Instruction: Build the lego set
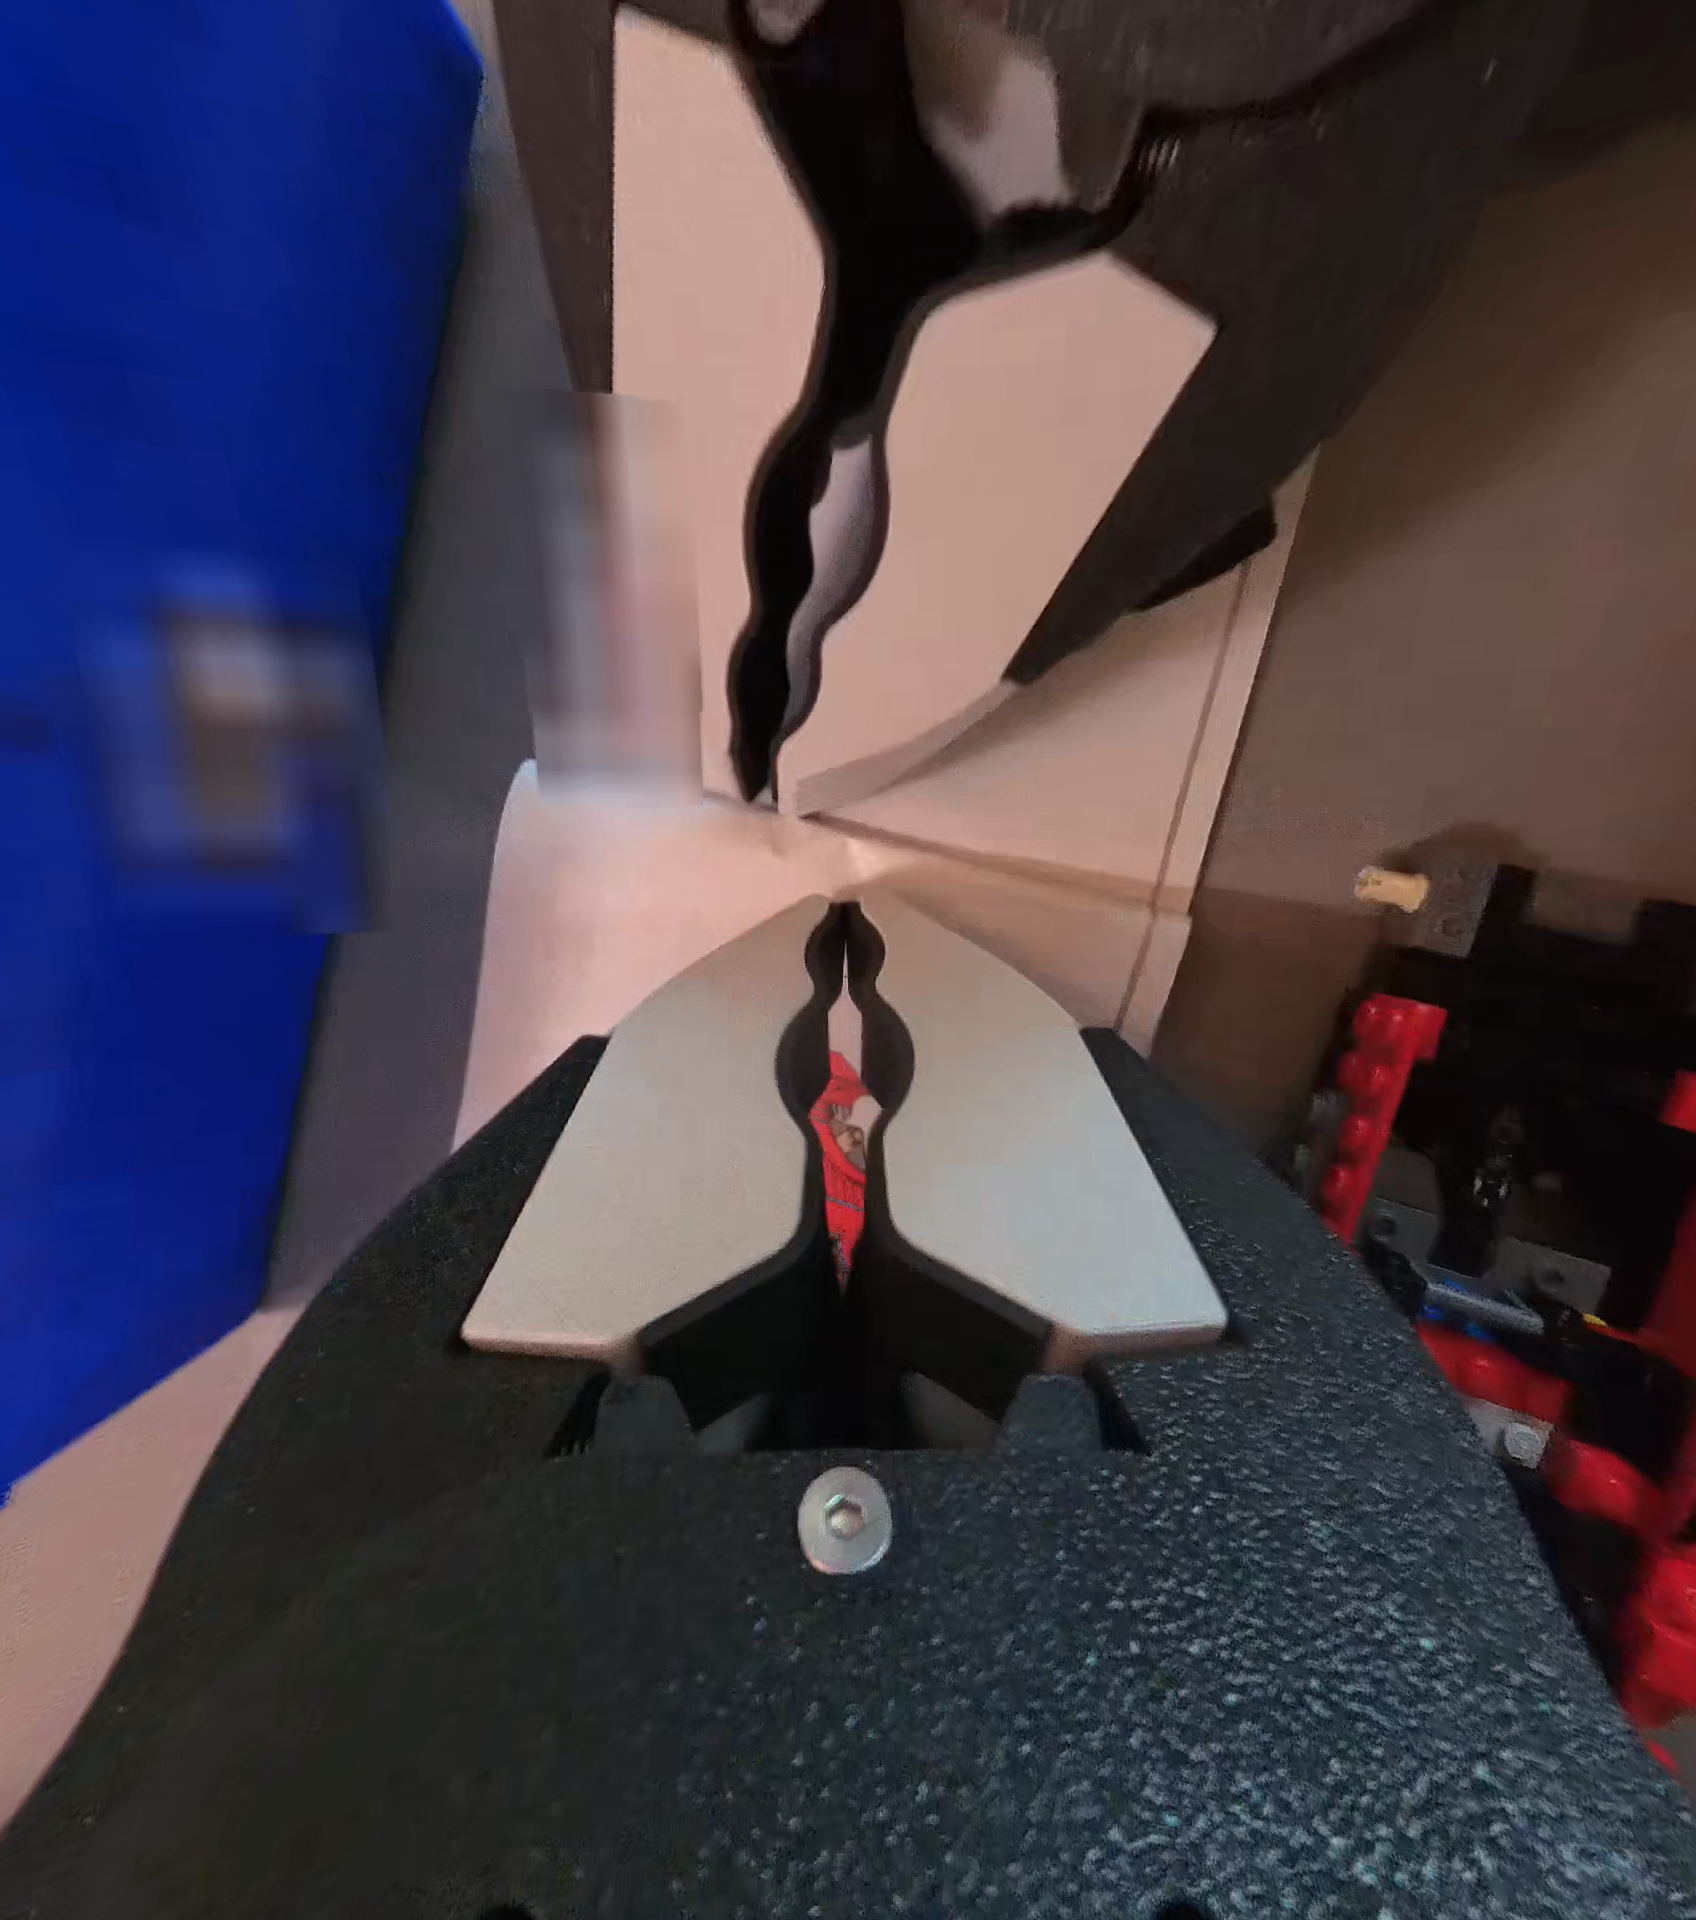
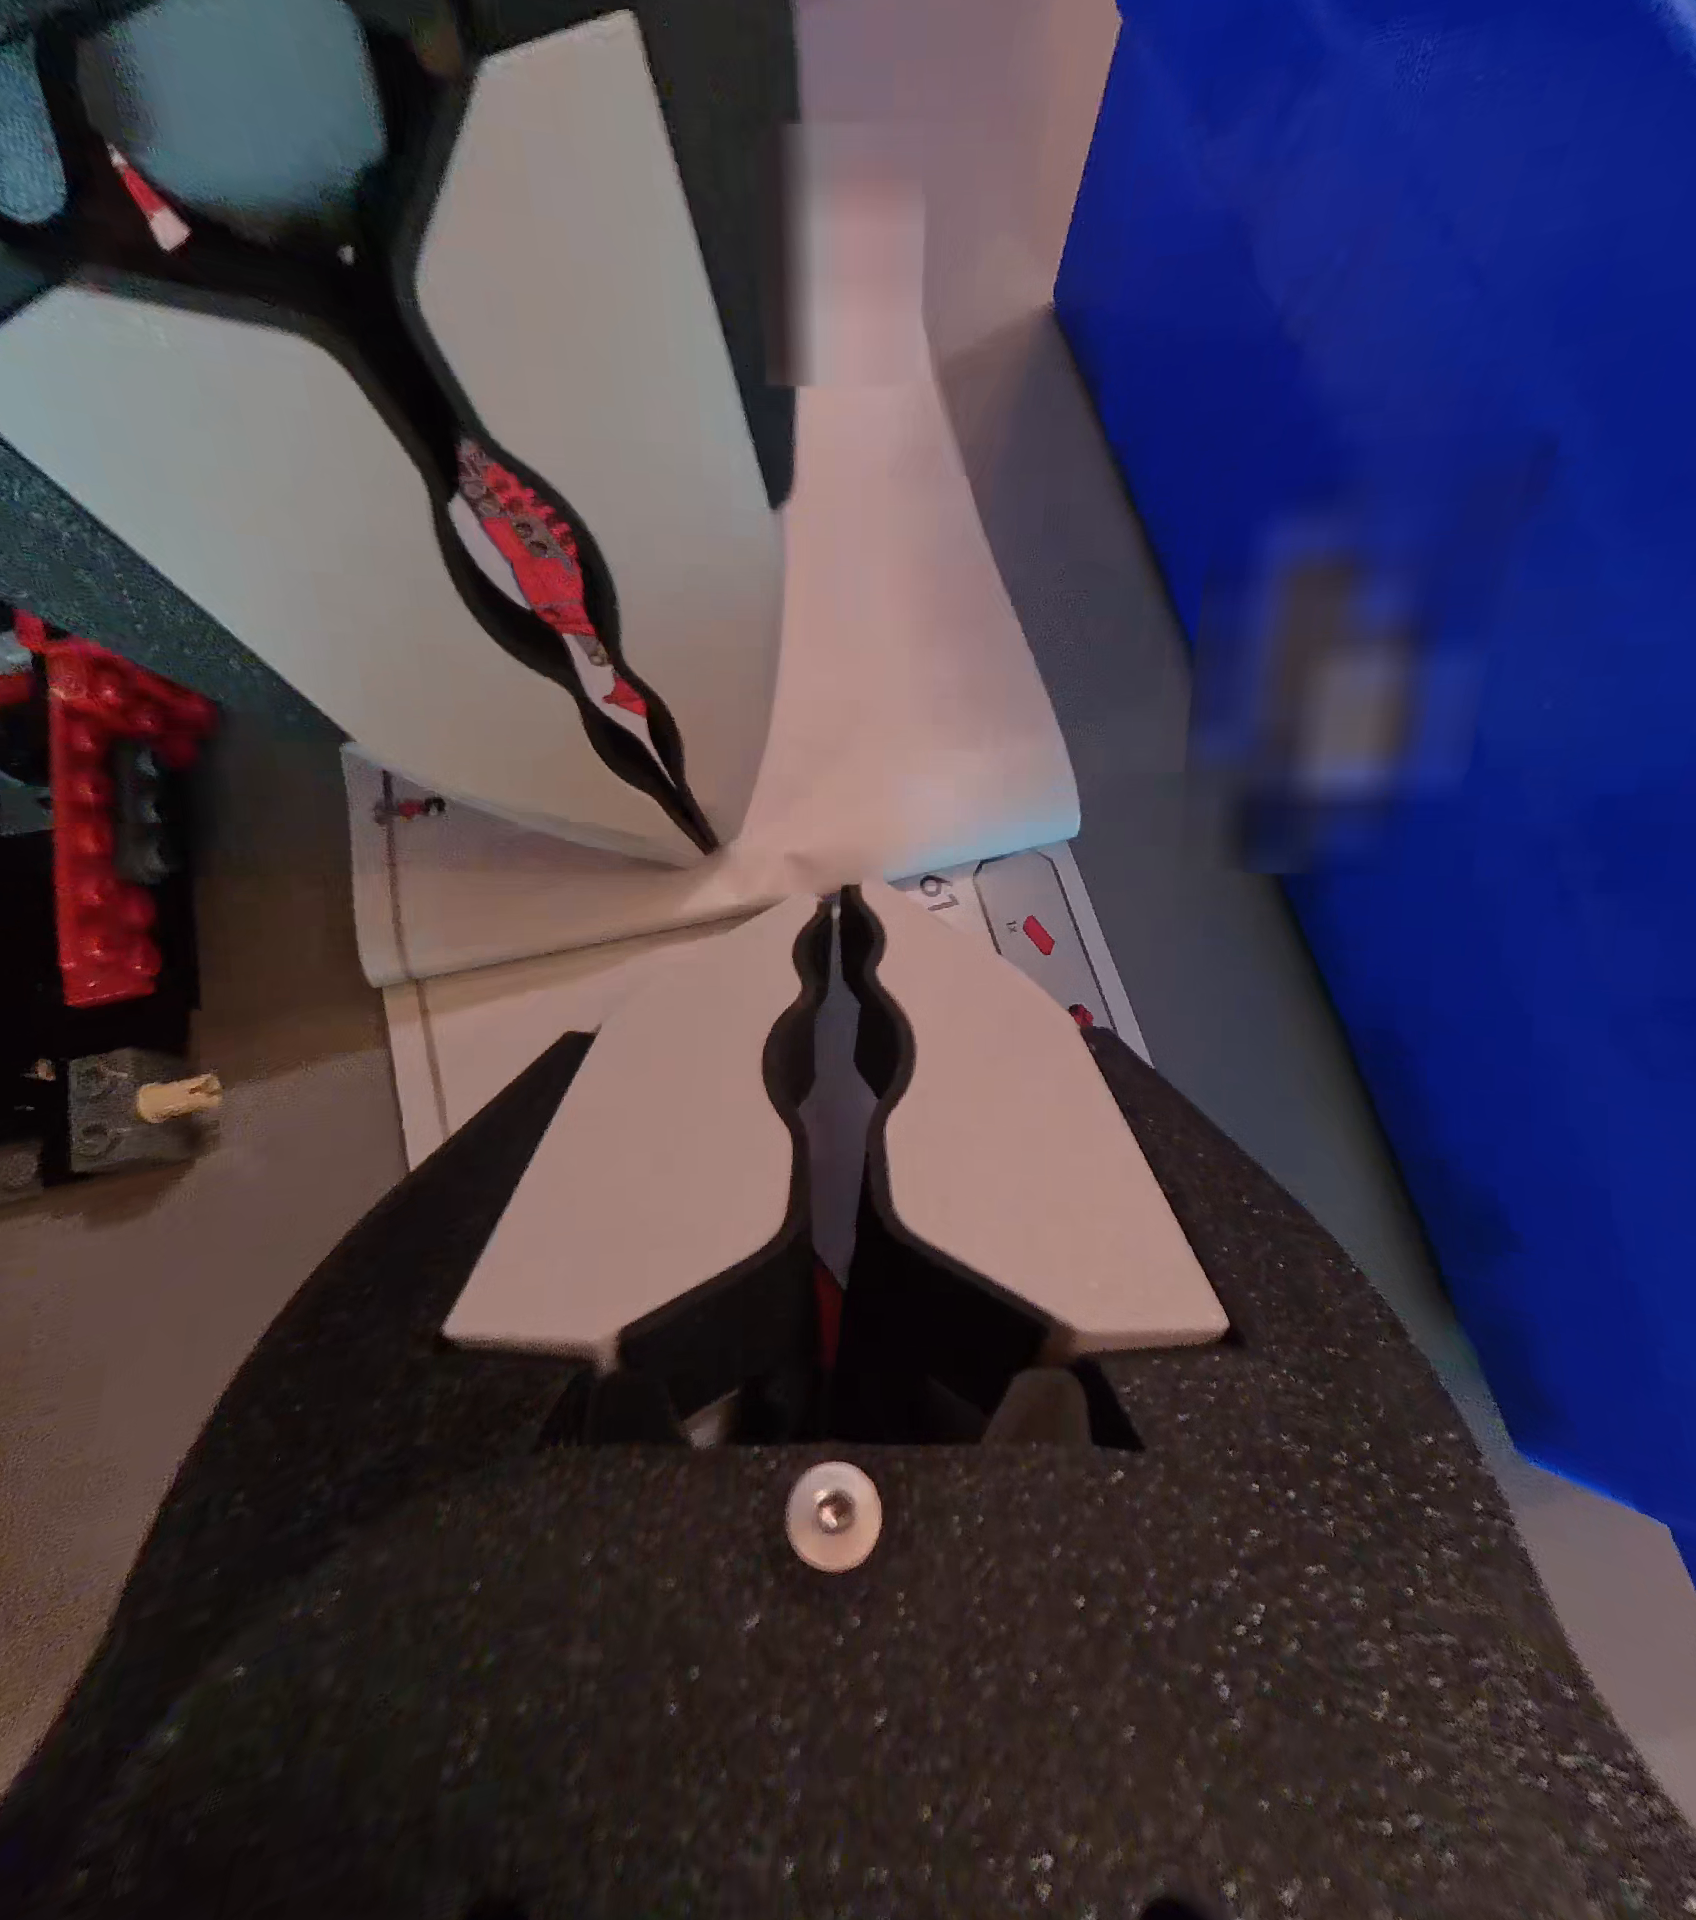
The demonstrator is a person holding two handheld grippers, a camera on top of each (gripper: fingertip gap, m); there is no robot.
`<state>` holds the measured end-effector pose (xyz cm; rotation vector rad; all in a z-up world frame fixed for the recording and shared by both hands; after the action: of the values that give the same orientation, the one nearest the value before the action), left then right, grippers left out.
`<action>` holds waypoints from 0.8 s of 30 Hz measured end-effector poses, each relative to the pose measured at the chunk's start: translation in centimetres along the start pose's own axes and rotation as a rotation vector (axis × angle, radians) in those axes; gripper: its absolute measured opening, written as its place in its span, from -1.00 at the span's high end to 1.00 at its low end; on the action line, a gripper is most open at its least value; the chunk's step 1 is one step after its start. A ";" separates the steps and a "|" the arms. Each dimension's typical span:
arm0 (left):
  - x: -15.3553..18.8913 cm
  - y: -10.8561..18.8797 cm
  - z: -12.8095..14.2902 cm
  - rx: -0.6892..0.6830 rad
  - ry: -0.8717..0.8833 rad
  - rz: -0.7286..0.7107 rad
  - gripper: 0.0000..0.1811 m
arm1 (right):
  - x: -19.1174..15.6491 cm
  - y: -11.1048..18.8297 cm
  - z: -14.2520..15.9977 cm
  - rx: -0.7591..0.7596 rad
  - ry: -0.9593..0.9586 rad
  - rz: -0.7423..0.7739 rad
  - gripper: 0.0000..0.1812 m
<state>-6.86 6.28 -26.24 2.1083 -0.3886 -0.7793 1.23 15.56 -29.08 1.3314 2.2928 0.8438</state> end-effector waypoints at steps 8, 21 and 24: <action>0.1 0.8 2.8 -0.003 0.142 -0.026 1.00 | 0.5 0.2 0.0 0.019 -0.065 -0.070 0.97; 0.6 0.9 3.4 0.071 0.124 -0.074 1.00 | 2.3 -1.5 -0.6 0.097 -0.556 -0.487 1.00; 0.6 0.8 3.5 0.077 0.112 -0.070 1.00 | 2.9 -1.7 -1.1 0.103 -0.513 -0.327 1.00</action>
<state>-8.69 3.38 -27.38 2.2359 -0.2904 -0.6923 -1.98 17.09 -29.35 1.0185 2.0705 0.2421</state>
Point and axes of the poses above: each gripper's, where its closed fingertips meet, y back along the fingers, z out of its underside, x = y × z across the jaws, the point moved 10 cm from there along y, back along the fingers, and after that the axes turned 12 degrees about -z, right-handed, at the moved point
